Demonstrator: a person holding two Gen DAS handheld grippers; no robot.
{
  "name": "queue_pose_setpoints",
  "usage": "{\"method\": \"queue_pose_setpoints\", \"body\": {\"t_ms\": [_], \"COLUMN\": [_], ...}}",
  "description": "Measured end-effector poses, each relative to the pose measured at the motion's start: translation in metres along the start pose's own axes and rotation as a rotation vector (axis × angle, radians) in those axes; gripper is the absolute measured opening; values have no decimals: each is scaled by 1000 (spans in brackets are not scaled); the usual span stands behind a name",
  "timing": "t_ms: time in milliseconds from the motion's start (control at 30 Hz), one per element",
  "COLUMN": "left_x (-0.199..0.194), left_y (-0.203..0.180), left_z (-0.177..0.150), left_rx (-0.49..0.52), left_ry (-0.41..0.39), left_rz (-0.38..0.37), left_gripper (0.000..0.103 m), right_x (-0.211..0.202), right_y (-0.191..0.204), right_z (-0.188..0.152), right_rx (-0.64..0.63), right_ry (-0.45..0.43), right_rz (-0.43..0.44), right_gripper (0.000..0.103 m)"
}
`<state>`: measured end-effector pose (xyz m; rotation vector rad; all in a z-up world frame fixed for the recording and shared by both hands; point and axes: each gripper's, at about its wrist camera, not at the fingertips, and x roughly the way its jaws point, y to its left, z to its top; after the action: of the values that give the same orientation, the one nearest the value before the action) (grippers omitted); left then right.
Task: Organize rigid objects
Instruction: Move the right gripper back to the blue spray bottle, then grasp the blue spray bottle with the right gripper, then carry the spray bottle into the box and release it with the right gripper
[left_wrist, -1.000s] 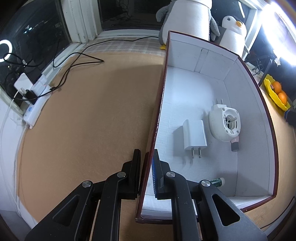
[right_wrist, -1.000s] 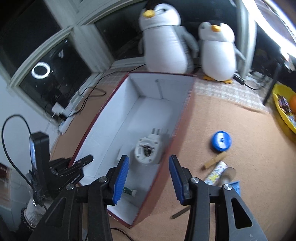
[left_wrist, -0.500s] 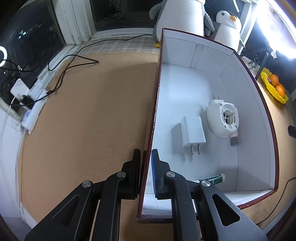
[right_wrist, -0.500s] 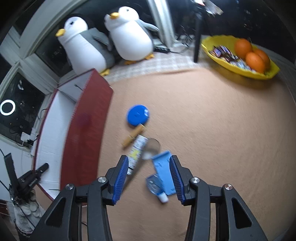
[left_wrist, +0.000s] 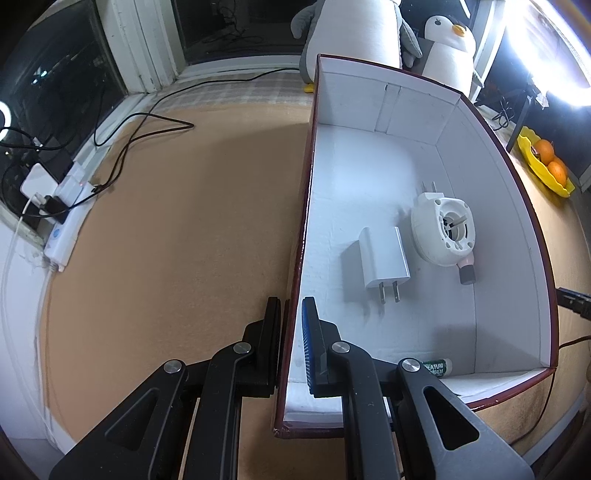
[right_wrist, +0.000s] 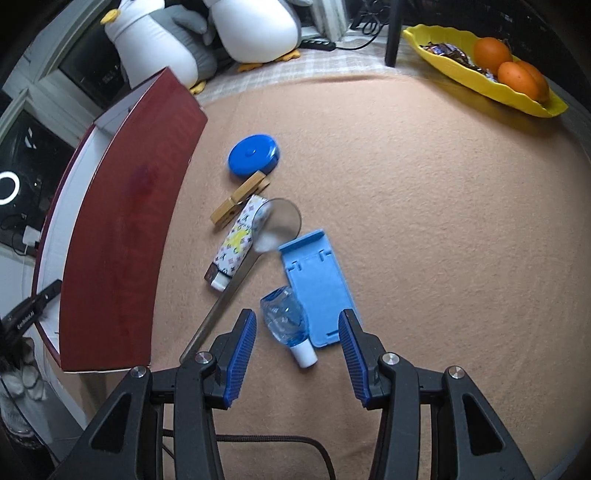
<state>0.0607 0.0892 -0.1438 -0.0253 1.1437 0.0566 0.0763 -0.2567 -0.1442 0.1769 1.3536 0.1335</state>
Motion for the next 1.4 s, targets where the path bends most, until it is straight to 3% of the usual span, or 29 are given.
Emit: {"method": "queue_pose_setpoints", "body": {"t_ms": [567,633,700,1067,1400], "left_x": [0,0,0,0,-1], "left_y": [0,0,0,3,5], "left_z": [0,0,0,-1,-2], "left_rx": [0,0,-1,-12,-45], "left_ry": [1,0,1,-5,-11], "left_rz": [1,1,1,3,-1], "left_gripper": [10,10,10,10,10], "right_x": [32,33,33,22,-19], "right_y": [47,49,50,40,65], "right_z": [-9,-10,-10,-5,8], "right_rx": [-179,-187,-192,-155,-202], "right_ry": [40,39,33,6,-100], "right_rz": [-156,-168,-191,-156,-118], "right_gripper": [42,40,29,26,26]}}
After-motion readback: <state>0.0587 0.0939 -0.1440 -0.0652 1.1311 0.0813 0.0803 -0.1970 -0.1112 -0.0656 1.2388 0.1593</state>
